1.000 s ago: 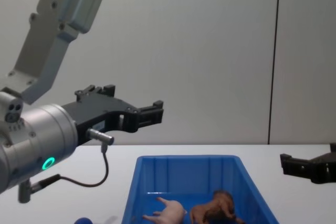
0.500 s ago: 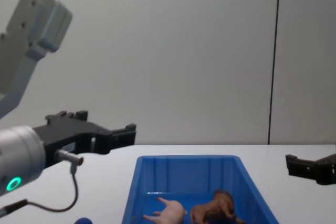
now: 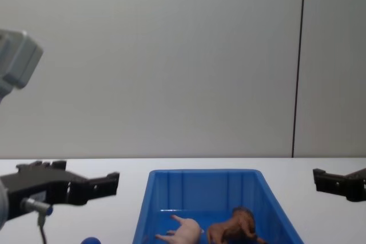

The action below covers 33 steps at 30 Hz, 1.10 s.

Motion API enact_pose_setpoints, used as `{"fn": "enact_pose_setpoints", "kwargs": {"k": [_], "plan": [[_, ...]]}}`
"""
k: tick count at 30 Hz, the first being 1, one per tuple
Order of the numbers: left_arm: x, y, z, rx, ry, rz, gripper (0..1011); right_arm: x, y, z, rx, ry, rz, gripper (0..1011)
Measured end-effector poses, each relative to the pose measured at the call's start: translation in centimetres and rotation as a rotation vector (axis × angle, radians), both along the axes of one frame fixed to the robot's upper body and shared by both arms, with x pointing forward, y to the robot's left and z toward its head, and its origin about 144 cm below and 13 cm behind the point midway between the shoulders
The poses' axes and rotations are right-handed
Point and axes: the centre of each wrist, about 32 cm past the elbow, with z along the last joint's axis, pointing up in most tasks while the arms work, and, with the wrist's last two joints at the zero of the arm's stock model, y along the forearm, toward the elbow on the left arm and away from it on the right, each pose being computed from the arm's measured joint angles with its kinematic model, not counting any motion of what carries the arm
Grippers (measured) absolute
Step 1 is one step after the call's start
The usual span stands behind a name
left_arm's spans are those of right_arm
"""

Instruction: Pick up the two dolls from the table and place them into the box.

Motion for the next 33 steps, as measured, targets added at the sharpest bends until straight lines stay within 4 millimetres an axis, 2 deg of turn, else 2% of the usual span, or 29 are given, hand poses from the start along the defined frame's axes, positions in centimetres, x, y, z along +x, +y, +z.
{"fn": "enact_pose_setpoints", "kwargs": {"k": [14, 31, 33], "plan": [[-0.8, 1.6, -1.7, 0.009, 0.11, -0.026, 1001, 0.0, 0.0, 0.0, -0.001, 0.0, -0.002, 1001], [-0.6, 2.1, -3.6, 0.016, 0.17, -0.068, 1002, 0.0, 0.0, 0.0, -0.001, 0.001, -0.002, 1001], [-0.5, 2.1, -3.8, 0.016, 0.173, -0.075, 956, 0.0, 0.0, 0.0, -0.001, 0.001, -0.002, 1001]]}}
